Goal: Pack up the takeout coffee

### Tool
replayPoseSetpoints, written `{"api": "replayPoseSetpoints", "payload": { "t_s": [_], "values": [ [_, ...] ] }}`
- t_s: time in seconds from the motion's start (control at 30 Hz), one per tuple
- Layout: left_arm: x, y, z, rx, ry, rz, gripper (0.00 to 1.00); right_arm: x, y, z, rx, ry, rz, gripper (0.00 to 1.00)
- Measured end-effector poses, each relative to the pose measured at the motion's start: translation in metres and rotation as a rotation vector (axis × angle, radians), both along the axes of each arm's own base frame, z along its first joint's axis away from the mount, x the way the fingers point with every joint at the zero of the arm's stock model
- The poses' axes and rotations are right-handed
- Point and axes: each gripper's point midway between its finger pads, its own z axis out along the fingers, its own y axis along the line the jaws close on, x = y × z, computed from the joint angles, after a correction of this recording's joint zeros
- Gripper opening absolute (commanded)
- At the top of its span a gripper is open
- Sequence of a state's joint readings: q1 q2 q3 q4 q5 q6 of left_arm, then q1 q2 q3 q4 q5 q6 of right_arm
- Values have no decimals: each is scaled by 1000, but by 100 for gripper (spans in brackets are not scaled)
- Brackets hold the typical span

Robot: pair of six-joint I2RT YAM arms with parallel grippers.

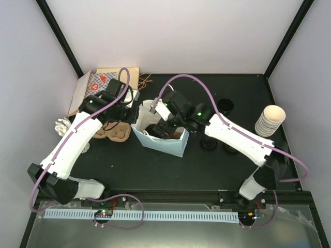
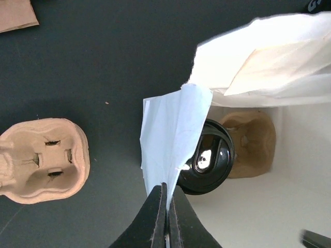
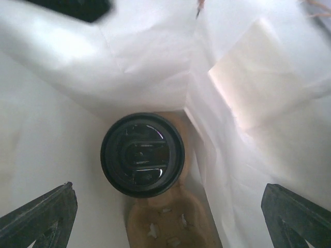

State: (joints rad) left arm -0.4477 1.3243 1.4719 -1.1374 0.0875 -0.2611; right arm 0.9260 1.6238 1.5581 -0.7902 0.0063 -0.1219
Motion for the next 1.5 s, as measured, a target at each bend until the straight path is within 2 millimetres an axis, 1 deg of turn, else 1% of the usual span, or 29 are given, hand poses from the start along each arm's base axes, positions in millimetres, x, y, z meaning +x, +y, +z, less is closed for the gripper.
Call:
{"api": "replayPoseSetpoints", "payload": {
  "t_s": [0.13,0.17,0.33,0.43,0.57,0.7,0.83,0.97,1.03,1.17,1.3,1.5],
  "values": [
    [0,1,0,3,2,1,2,-4,-5,33,98,-35,-30,100],
    [-1,1,0,3,2,1,1,-5,-7,44,136,-45,-43,100],
    [-6,3,7,-6,-22,-4,2,-14,-16,75,249,-41,-91,99],
    [-16,8,16,-20,-71,-18,2,-22,-24,89,303,-25,-121,99],
    [-29,15,26,-34,-131,-21,2,-35,-45,105,361,-9,-170,99],
    [-31,22,23,-25,-156,-1,2,-46,-75,112,395,-17,-251,100],
    [-27,25,18,-26,-148,28,2,-47,-109,105,383,-35,-386,100],
    [-12,25,13,-39,-128,51,2,-39,-139,83,318,-40,-538,99],
    [-3,23,8,-44,-105,59,2,-35,-151,71,279,-38,-604,97],
    [16,24,4,-58,-80,81,1,-30,-171,55,222,-38,-695,93],
    [38,26,5,-77,-73,107,1,-26,-186,44,187,-38,-759,92],
    [66,34,-2,-97,-49,136,2,-23,-202,34,157,-34,-814,92]
  ]
}}
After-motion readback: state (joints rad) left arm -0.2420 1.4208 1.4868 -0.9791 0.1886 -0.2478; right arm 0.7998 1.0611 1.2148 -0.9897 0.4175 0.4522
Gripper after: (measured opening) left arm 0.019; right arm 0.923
